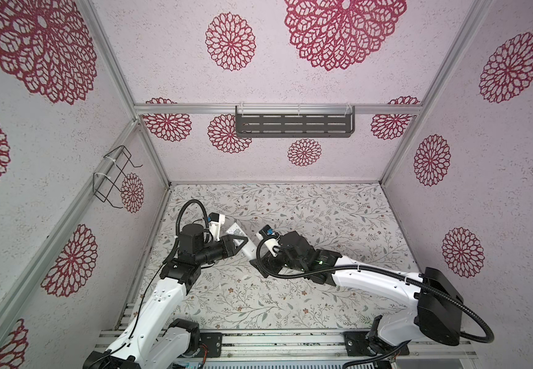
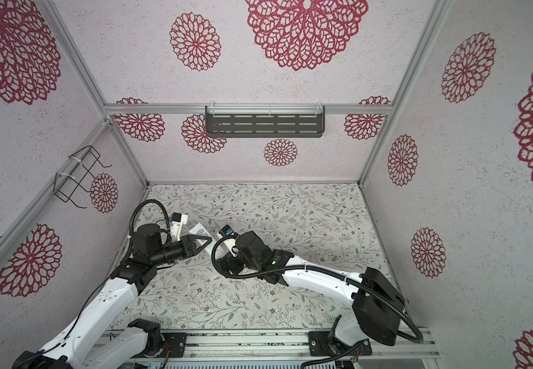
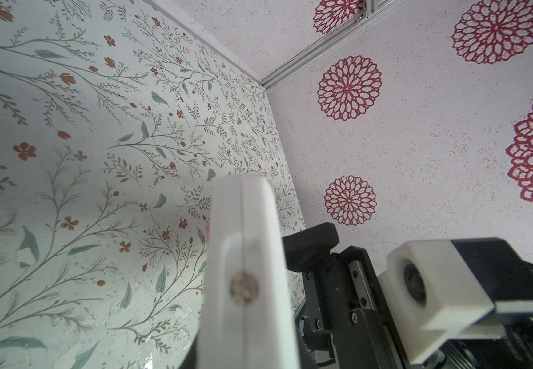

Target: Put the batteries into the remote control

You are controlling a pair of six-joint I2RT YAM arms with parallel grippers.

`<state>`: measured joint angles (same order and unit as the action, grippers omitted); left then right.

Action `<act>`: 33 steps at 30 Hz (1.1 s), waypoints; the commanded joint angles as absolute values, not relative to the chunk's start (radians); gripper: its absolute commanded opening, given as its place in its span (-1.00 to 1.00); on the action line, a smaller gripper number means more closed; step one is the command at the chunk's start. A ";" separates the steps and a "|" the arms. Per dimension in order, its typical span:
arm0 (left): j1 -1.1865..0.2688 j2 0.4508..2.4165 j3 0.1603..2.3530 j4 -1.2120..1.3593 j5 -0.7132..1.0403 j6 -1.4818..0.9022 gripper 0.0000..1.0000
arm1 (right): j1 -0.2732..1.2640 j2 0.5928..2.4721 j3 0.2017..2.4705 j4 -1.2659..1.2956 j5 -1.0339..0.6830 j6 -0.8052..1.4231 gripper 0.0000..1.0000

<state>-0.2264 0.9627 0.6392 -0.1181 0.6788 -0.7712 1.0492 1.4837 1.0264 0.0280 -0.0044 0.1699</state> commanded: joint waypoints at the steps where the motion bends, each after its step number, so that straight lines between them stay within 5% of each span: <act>1: -0.228 0.960 0.674 -0.094 0.678 -0.770 -1.00 | 1.058 1.502 1.068 0.067 -0.018 0.150 0.82; 7: -0.228 0.962 0.679 -0.104 0.677 -0.761 -1.00 | 1.062 1.513 1.074 0.076 -0.037 0.144 0.26; 21: -0.228 0.977 0.676 -0.059 0.693 -0.774 -1.00 | 1.061 1.487 1.076 0.064 -0.054 0.168 -0.40; 24: -0.227 0.974 0.676 -0.032 0.707 -0.781 -0.75 | 1.051 1.478 1.075 0.061 -0.083 0.180 -0.52; 33: -0.228 0.956 0.682 0.050 0.735 -0.767 0.60 | 0.949 1.406 1.012 0.123 -0.297 0.300 -0.77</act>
<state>-0.2264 0.9741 0.6571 -0.0162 0.7155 -0.7845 0.9699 1.4830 1.0183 0.0555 -0.2054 0.2455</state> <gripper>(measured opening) 0.712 0.516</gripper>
